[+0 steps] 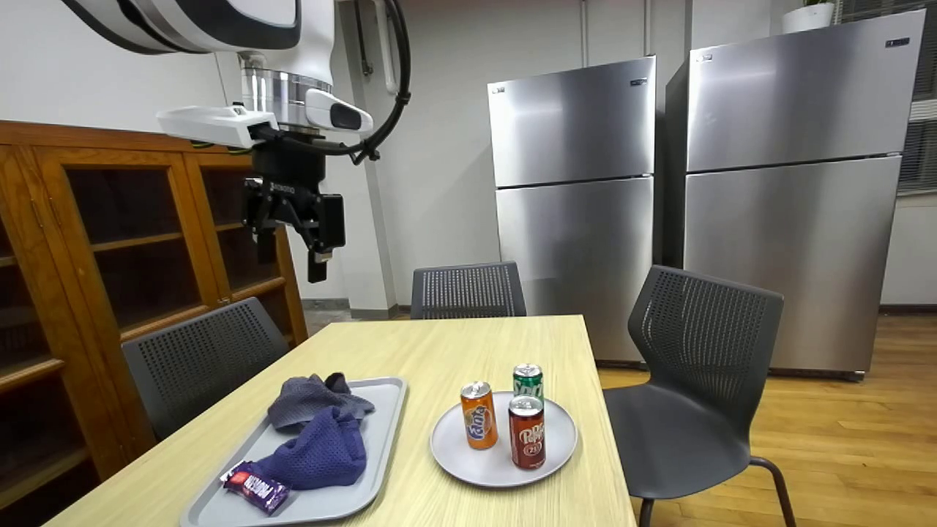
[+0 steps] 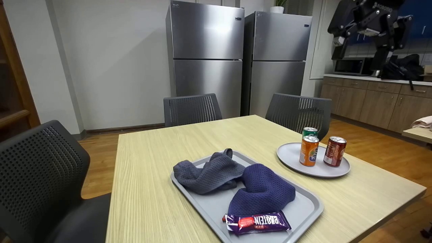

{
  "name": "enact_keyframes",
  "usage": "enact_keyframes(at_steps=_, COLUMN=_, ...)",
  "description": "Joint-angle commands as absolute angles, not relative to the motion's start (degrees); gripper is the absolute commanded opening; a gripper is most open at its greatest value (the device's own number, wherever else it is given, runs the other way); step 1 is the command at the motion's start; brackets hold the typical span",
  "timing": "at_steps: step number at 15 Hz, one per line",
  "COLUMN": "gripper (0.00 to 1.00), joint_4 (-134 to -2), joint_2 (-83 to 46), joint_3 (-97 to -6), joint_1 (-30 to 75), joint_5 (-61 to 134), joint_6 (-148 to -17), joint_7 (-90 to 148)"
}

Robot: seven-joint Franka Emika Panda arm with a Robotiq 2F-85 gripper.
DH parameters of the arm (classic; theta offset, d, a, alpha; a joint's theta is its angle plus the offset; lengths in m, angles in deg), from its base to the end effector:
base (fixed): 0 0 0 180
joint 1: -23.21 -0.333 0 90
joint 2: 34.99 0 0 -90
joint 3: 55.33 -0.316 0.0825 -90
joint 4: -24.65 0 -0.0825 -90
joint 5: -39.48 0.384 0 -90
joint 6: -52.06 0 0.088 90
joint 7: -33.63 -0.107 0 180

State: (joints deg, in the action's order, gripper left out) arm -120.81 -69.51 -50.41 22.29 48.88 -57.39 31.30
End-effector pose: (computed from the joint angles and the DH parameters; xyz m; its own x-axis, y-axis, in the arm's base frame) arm 0.3625 -0.0149 0.4714 0.9882 -0.1468 -0.0426 -0.1524 -0.9682 -0.1986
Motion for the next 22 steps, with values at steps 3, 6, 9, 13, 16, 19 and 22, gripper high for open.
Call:
enact_keyframes(at_steps=3, gripper=1.0, joint_4=-121.15, joint_2=-69.47, joint_3=-51.94, joint_1=23.42, joint_5=48.67, joint_6=-58.03, joint_7=31.53)
enact_keyframes(at_steps=6, gripper=1.0, joint_4=-123.63, joint_2=-68.86, joint_3=-53.14, joint_1=22.64, joint_5=47.89, joint_6=-60.81, joint_7=32.75)
enact_keyframes(at_steps=9, gripper=1.0, joint_4=-126.9, joint_2=-68.05, joint_3=-54.86, joint_1=21.82, joint_5=47.23, joint_6=-65.49, joint_7=33.64)
enact_keyframes(at_steps=13, gripper=1.0, joint_4=-130.52, joint_2=-65.67, joint_3=-56.68, joint_1=20.06, joint_5=47.21, joint_6=-73.44, joint_7=34.5)
enact_keyframes(at_steps=16, gripper=1.0, joint_4=-132.31, joint_2=-62.42, joint_3=-57.57, joint_1=18.43, joint_5=47.54, joint_6=-79.99, joint_7=34.9)
enact_keyframes(at_steps=19, gripper=1.0, joint_4=-133.14, joint_2=-58.14, joint_3=-57.96, joint_1=17.01, joint_5=47.99, joint_6=-86.56, joint_7=34.85)
enact_keyframes(at_steps=22, gripper=1.0, joint_4=-132.56, joint_2=-53.0, joint_3=-57.89, joint_1=15.72, joint_5=48.63, joint_6=-91.31, joint_7=34.88)
